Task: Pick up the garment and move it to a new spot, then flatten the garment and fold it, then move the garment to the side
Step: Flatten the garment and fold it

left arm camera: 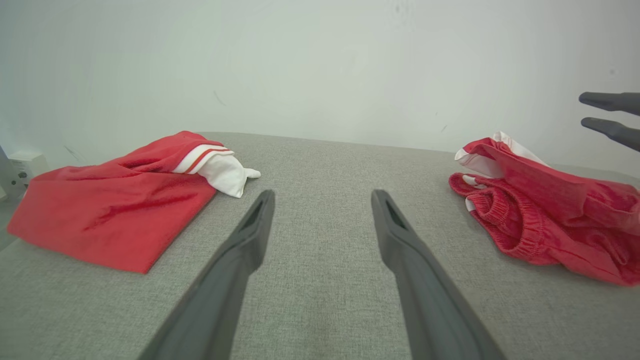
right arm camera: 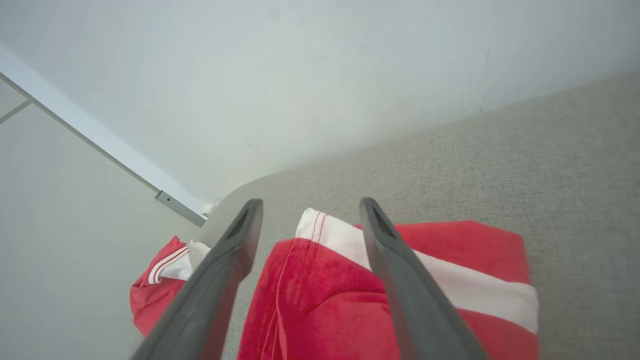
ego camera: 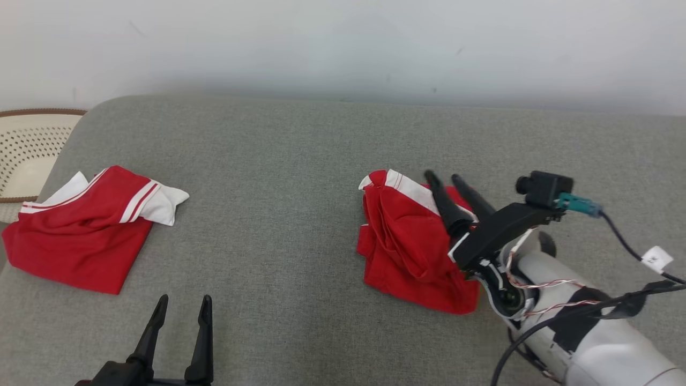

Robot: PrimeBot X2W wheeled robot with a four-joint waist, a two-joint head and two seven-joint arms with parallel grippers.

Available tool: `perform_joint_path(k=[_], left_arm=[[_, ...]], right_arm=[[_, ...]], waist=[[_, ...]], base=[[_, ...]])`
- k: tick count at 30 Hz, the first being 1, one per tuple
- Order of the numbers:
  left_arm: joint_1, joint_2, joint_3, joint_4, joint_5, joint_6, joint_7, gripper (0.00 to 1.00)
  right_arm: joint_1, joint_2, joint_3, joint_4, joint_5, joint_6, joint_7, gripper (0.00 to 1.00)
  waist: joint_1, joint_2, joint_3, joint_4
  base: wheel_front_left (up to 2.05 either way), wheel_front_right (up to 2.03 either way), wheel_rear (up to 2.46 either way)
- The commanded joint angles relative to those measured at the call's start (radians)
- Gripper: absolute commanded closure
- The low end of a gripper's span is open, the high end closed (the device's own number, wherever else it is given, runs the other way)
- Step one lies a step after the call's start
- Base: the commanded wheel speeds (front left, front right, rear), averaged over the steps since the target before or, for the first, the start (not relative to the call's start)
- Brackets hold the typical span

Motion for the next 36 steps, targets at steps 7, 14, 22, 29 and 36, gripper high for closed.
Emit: perform_joint_path(k=[7, 14, 22, 29, 36], left_arm=[[0.023, 0.0, 0.011, -0.009, 0.012, 0.004, -0.003, 0.0], [0.031, 0.0, 0.012, -0.01, 0.013, 0.0, -0.003, 0.0], [0.041, 0.0, 0.015, -0.009, 0.01, 0.001, -0.003, 0.0], [0.044, 0.0, 0.019, -0.005, 0.015, -0.005, -0.003, 0.0], [0.052, 0.0, 0.02, -0.006, 0.018, -0.007, -0.003, 0.0]], right_arm=[[0.033, -0.106, -0.052, 0.01, -0.064, 0.0, -0.028, 0.0], [0.098, -0.129, -0.092, 0.016, -0.157, 0.0, -0.028, 0.0], [0.212, -0.133, -0.087, -0.089, -0.203, 0.0, -0.029, 0.0], [0.252, -0.135, -0.089, -0.124, -0.212, 0.0, -0.029, 0.0], [0.302, -0.155, -0.081, -0.246, -0.242, 0.0, -0.029, 0.0]], waist=[[0.0, -0.0001, -0.009, -0.021], [0.0, -0.0001, -0.015, -0.021], [0.0, -0.0001, -0.022, -0.019], [0.0, -0.0001, -0.03, -0.023], [0.0, -0.0001, -0.037, -0.013]], base=[[0.0, 0.0, 0.0], [0.0, 0.0, 0.0], [0.0, 0.0, 0.0], [0.0, 0.0, 0.0], [0.0, 0.0, 0.0]])
